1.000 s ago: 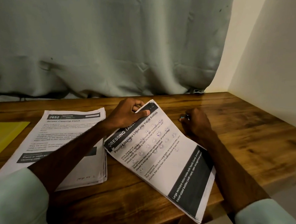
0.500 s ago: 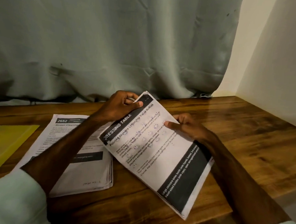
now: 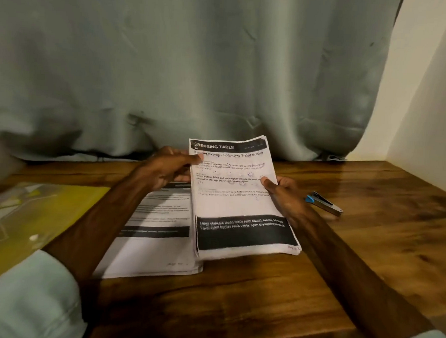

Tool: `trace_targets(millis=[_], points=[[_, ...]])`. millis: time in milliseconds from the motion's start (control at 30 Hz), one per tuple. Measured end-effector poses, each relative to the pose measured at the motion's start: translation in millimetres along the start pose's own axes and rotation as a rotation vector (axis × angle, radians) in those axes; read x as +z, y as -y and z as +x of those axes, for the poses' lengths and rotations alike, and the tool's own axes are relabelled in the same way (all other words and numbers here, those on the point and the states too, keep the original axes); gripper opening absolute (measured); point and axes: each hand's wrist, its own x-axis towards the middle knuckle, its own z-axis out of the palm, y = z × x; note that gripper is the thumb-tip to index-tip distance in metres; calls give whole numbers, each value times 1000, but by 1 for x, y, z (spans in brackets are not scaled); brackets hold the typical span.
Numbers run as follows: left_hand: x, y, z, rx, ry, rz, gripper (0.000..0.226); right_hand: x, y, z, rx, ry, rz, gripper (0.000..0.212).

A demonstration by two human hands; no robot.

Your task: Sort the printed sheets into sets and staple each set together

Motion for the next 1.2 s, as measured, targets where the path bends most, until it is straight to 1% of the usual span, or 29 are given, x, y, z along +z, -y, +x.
trace_targets(millis=[100,167,267,333,400,500,567,667,767,900,1000,1067,1133,1200], points=[[-8,7,-21,-12,-1,69,25,26,9,-2,-1,-34,51,19],[-17,10,-36,20,-27,79,22,46,13,-1,6,-48,96,22],[-37,7,-52,81,-148,117,20,76,26,-1,36,-4,115,23],[-59,3,-61,109,-237,178,26,96,38,-6,51,65,127,24],[-82,1,-71,112,-303,226,28,111,45,-9,4,112,58,26],[-112,5,-82,91,-338,310,25,129,47,-12,-63,139,-78,22],[-126,13,-88,83,-352,378,25,139,43,-16,-70,128,-170,18],[-138,30,-95,71,-391,524,21,150,31,-22,-85,117,-282,23],[-141,48,-100,46,-406,721,23,161,16,-28,-163,107,-496,18],[-133,65,-104,24,-398,864,28,168,0,-33,-222,22,-734,28],[-131,73,-102,44,-434,906,35,165,-10,-28,-242,-4,-784,28],[-129,72,-102,68,-458,919,35,161,-9,-30,-266,-34,-793,28],[-126,69,-102,60,-467,940,33,159,-3,-36,-284,-39,-773,20],[-121,65,-104,30,-458,932,36,158,-1,-41,-299,-24,-802,14]])
